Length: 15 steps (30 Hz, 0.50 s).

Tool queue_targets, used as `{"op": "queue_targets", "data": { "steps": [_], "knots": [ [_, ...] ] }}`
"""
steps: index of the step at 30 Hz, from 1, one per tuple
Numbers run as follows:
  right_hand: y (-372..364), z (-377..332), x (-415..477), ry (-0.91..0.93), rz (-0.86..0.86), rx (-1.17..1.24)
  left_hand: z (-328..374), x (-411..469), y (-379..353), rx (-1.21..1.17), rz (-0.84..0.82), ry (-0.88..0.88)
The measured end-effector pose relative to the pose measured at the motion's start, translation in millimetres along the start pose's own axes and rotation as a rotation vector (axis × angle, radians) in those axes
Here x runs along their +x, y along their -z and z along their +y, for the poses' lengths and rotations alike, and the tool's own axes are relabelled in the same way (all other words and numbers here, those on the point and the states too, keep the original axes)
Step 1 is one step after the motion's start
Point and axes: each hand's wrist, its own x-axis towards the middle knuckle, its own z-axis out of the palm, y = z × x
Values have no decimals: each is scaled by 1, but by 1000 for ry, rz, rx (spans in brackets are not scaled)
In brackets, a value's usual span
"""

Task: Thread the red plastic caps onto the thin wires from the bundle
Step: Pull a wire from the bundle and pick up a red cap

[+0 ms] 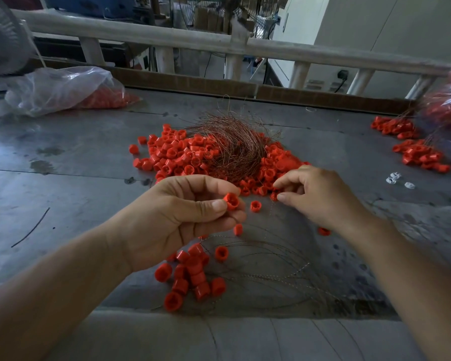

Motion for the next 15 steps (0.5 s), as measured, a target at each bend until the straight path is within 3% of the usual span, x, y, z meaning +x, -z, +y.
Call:
{"op": "queue_targets", "data": {
  "steps": [15],
  "knots": [
    [-4,-8,2,63,-66,-66,0,0,-1,32,27,-13]
  ]
}}
